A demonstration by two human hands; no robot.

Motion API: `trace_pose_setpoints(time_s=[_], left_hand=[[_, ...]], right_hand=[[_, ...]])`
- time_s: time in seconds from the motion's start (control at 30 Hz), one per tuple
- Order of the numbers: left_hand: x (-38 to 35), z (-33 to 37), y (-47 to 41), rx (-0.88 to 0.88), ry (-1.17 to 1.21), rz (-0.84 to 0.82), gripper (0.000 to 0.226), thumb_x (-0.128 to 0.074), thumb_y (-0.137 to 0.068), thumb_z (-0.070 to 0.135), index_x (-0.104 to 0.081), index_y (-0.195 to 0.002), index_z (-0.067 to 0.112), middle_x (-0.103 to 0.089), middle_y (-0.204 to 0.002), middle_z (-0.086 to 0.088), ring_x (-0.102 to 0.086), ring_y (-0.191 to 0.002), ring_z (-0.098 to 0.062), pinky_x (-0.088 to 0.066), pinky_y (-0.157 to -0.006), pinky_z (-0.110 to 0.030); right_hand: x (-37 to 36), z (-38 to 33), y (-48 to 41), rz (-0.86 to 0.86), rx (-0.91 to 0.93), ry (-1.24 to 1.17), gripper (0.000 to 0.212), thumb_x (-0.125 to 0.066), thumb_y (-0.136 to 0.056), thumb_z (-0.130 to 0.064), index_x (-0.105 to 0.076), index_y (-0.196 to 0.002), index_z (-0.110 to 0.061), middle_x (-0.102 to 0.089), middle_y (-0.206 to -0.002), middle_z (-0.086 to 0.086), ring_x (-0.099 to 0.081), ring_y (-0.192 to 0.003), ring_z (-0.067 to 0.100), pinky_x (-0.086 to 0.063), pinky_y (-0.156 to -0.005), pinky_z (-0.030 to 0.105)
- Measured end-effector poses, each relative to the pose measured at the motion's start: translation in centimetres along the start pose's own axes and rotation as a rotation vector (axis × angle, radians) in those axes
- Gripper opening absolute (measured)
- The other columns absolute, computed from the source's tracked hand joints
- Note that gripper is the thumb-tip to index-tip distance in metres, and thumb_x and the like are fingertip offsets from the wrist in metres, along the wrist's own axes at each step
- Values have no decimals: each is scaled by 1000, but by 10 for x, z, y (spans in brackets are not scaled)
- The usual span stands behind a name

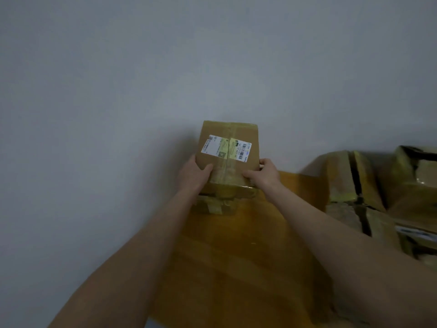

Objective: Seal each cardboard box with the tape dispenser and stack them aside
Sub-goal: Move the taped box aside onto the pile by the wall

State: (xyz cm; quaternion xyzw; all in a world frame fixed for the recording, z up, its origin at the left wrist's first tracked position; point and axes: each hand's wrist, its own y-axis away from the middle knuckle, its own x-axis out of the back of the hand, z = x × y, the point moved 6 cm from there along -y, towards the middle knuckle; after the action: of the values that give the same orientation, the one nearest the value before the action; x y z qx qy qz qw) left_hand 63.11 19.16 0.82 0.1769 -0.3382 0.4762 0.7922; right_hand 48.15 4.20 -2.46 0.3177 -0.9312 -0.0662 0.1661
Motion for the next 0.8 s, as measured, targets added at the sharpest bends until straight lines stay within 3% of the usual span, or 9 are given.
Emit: trace_pose_setpoints(time_s=[0.17,0.37,0.5,0.63,0.8], left_hand=[[-7,-16,-36,-38,-213,-65,44,-50,-92,18,-48,-135,14,-57,-128,-9,-55,-112,-28,-48,-92,-38],[-29,-1,-41,-178,-438,-81,51,-46,-94,23,-37,-144,15,-34,-150,-7,-34,-135,-26,-36,-104,-42],[-52,27,-34,-319,-486,-146,50,-50,-93,18,-38,-142,13,-34,-147,-9,-33,-135,-27,-37,-102,-41],[-80,68,-13,-442,-502,-160,45,-48,-94,14,-41,-138,13,-37,-144,-10,-38,-129,-29,-39,-99,-42],[-120,136,40,-649,-466,-211,49,-45,-93,12,-38,-141,14,-34,-147,-9,-35,-132,-26,-37,-101,-39]], right_hand=[[-42,2,-20,17,-42,104,61,-73,-81,-10,-45,-135,-9,-58,-129,11,-59,-113,28,-53,-93,43],[-65,1,-22,-5,-18,288,75,-72,-83,-16,-34,-147,-12,-50,-140,10,-50,-125,28,-47,-99,36],[-31,-4,-15,104,34,537,69,-65,-88,-33,-34,-147,-18,-39,-146,11,-42,-131,30,-40,-103,41],[20,-7,5,222,75,782,64,-60,-92,-34,-31,-147,-21,-35,-147,10,-35,-133,31,-40,-102,42],[108,-2,47,366,14,868,58,-56,-93,-34,-34,-145,-18,-36,-143,12,-34,-131,32,-36,-104,40]])
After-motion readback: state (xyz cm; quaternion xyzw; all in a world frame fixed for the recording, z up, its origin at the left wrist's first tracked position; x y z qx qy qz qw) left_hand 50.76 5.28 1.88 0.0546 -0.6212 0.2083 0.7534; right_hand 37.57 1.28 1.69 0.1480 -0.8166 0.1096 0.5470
